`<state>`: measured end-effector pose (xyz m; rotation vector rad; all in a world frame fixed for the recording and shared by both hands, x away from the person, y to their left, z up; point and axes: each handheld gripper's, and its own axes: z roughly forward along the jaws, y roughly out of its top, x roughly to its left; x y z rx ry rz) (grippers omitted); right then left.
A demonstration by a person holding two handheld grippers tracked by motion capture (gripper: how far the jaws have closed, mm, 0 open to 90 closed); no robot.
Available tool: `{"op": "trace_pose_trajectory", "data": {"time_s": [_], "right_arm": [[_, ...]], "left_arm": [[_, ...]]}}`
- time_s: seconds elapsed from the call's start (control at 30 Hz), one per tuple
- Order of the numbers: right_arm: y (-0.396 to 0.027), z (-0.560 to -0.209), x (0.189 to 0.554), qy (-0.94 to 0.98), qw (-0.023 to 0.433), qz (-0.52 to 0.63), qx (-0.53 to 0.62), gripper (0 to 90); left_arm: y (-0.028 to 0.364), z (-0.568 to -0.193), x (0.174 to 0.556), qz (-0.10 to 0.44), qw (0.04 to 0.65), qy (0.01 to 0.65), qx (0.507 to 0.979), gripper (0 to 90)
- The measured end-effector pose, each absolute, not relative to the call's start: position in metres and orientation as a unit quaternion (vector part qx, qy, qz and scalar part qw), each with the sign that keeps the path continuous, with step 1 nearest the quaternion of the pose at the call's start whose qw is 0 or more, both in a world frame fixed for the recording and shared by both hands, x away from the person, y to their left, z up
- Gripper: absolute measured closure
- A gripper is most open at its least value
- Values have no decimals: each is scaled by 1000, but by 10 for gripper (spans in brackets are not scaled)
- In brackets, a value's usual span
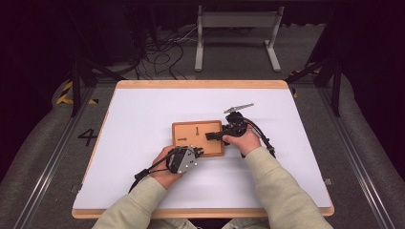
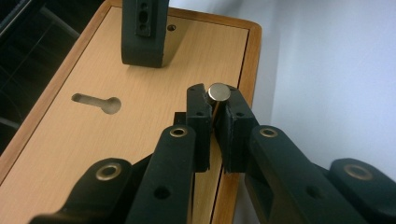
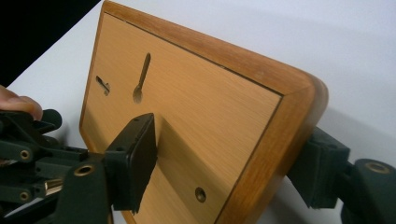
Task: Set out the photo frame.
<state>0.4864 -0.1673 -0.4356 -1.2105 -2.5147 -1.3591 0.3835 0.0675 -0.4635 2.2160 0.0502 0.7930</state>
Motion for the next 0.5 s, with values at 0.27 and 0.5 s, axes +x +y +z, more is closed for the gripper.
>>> {"op": "trace_pose_trajectory", "data": {"time_s": [0.27,0.5], "right_arm": [[-179,-428,481,-818,28,-445,-363,428],[-181,-419,467,-833,-6,-450,-322,471]], "left_arm": [[74,-453,377,263,395,35,880,645],[101,-432,368,224,451,88,859,528]]}}
